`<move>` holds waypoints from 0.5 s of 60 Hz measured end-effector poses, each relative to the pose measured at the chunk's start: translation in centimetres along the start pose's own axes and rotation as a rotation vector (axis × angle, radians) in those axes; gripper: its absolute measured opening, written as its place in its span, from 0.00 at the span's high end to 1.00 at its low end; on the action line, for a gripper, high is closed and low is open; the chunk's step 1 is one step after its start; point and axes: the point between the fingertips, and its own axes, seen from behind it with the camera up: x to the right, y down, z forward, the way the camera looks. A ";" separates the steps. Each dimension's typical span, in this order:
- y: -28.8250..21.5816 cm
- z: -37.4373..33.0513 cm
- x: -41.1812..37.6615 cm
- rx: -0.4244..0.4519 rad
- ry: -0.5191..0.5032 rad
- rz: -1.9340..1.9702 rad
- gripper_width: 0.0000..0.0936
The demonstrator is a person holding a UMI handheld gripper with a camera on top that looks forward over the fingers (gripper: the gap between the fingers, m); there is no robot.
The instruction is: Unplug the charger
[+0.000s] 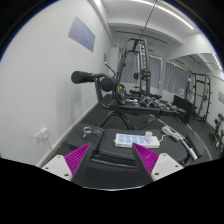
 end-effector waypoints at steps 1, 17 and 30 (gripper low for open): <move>0.1 0.3 0.8 -0.001 0.009 0.000 0.09; 2.1 3.7 12.8 -0.020 0.144 0.039 0.09; 3.4 9.1 18.7 -0.004 0.166 0.041 0.08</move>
